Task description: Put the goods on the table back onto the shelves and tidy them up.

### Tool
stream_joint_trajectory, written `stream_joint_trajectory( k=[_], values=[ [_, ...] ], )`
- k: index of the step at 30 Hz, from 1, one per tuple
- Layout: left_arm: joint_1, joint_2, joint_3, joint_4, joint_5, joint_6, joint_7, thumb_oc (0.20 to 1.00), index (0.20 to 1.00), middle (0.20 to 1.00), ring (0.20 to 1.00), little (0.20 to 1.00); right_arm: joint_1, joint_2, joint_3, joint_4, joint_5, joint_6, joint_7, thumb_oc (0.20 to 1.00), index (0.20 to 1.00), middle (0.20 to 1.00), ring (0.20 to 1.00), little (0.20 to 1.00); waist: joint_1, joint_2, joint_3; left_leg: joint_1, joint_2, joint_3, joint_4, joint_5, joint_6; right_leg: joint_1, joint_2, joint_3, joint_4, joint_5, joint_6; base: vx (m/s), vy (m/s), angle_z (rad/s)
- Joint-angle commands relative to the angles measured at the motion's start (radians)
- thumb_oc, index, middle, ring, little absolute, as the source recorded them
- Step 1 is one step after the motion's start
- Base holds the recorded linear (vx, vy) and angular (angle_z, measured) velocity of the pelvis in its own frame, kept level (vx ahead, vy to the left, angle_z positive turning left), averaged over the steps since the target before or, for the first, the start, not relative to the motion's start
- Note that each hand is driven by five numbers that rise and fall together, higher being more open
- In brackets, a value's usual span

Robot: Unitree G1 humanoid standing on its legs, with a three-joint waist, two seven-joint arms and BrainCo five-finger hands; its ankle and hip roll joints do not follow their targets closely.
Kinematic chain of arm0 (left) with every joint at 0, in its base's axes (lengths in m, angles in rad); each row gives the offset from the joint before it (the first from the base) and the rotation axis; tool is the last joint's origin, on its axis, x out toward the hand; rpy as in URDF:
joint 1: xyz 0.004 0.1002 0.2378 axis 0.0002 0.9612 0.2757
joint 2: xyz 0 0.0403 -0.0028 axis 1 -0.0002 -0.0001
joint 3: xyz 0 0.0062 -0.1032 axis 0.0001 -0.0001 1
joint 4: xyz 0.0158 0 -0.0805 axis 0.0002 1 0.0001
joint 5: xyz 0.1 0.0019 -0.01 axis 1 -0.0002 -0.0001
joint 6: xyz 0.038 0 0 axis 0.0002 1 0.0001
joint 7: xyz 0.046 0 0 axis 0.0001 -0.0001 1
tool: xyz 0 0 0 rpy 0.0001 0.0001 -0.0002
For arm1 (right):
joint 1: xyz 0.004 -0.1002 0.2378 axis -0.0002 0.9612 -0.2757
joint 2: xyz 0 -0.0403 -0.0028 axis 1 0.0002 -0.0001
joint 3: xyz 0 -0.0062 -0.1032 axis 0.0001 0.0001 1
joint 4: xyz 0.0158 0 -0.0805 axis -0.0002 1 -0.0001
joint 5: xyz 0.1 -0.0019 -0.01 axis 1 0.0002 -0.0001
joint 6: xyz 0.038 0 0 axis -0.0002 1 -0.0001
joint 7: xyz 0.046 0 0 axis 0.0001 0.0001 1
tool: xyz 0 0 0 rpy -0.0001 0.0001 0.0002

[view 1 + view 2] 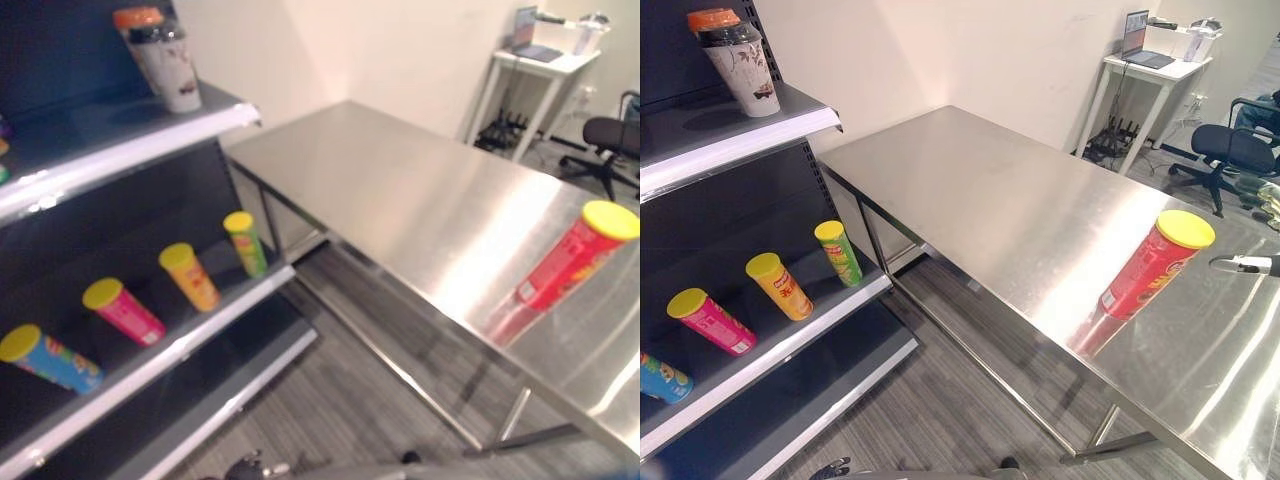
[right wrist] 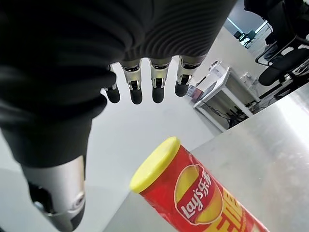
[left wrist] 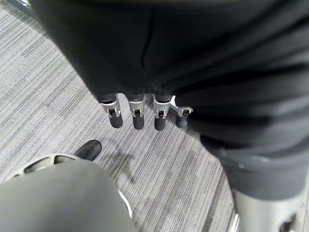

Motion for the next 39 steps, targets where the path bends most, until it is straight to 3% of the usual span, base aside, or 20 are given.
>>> stream_joint_trajectory(
  k=[1, 13, 23, 39],
  values=[
    [-0.057, 0.012, -0.007, 0.043, 0.004, -0.017, -0.002, 1.0, 1.0, 1.0, 1.0, 1.0, -0.082, -0.052, -0.026, 0.065, -0.048, -0.031, -0.055, 1.0, 1.0, 1.0, 1.0, 1.0, 0.046, -0.038, -0.003, 0.014, 0.013, 0.057, 0.033, -0.04, -0.003, -0.035, -0.02, -0.073, 0.045, 0.012, 0.018, 0.0, 0.0, 0.0],
    [-0.058, 0.023, 0.003, 0.079, 0.009, -0.009, 0.005, 1.0, 1.0, 1.0, 1.0, 1.0, -0.19, -0.019, 0.1, 0.178, -0.075, -0.028, -0.081, 1.0, 1.0, 1.0, 1.0, 1.0, 0.073, -0.052, -0.001, 0.015, 0.028, 0.04, 0.036, -0.033, -0.012, -0.013, -0.009, -0.102, 0.045, -0.006, 0.006, 0.0, -0.01, 0.01],
    [-0.049, 0.039, 0.026, 0.114, 0.022, -0.01, 0.001, 1.0, 1.0, 1.0, 1.0, 1.0, -0.206, 0.013, 0.175, 0.161, 0.02, -0.023, -0.036, 1.0, 1.0, 1.0, 1.0, 1.0, 0.088, -0.063, -0.008, 0.016, 0.043, 0.033, 0.037, -0.025, -0.023, 0.005, 0.002, -0.123, 0.046, -0.018, -0.001, 0.01, -0.022, 0.08],
    [-0.062, 0.057, 0.045, 0.154, 0.045, -0.008, 0.002, 1.0, 1.0, 1.0, 1.0, 1.0, -0.204, -0.034, 0.311, 0.212, -0.119, -0.024, -0.017, 1.0, 1.0, 1.0, 1.0, 1.0, 0.094, -0.071, -0.018, 0.02, 0.041, 0.033, 0.034, -0.024, -0.026, 0.008, 0.004, -0.122, 0.044, -0.017, -0.002, 0.0, 0.0, 0.0]
  ],
)
